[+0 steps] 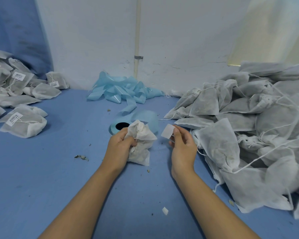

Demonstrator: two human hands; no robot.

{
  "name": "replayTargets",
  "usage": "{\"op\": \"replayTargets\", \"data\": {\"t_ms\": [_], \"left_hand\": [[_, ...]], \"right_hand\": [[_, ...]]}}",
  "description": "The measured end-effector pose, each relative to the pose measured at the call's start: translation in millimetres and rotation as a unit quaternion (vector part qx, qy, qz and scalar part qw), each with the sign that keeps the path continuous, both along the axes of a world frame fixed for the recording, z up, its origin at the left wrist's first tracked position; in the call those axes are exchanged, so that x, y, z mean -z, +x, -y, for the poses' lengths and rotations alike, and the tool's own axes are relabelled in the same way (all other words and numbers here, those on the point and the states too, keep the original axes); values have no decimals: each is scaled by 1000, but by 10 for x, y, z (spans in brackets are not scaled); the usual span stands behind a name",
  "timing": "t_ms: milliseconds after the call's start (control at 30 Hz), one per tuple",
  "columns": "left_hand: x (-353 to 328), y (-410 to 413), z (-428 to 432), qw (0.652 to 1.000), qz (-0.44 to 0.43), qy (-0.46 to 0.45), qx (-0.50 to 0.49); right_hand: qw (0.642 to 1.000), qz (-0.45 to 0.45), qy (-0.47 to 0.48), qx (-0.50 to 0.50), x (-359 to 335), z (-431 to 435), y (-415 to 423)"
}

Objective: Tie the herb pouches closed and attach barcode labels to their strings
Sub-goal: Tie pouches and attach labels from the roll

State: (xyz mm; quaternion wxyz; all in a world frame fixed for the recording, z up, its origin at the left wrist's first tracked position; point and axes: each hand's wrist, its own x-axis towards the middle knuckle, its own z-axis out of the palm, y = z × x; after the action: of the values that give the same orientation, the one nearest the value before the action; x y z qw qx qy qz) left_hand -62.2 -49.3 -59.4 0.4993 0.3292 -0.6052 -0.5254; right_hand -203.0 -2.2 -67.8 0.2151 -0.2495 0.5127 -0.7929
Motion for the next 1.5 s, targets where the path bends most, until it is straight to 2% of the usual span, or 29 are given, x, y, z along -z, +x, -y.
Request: {"op": "replayTargets", "data": {"t_ms": [200,400,667,933,1300,1400,1500], "left_hand": [[35,18,30,1000,-6,-1,15],[25,-56,74,999,-22,-10,-44],[-43,-226,60,989,-120,32,-76],[-104,-193,76,974,-180,127,-59],[-136,-197,35,970,-198,134,-47],[-137,-196,25,970,-192,141,-49],[-135,-181,23,972,-186,134,-50]], "right_hand": [[1000,8,4,12,-29,-19,-12],[1000,-9,-18,-12,-55,-47,40],[982,-182,-13,-45,-104,-164,206],[929,-364,-25,-60,-29,-166,276],[863,-505,19,-14,21,-107,274],[854,-517,55,-22,12,-105,265],[853,-519,49,-20,2,-109,278]]}}
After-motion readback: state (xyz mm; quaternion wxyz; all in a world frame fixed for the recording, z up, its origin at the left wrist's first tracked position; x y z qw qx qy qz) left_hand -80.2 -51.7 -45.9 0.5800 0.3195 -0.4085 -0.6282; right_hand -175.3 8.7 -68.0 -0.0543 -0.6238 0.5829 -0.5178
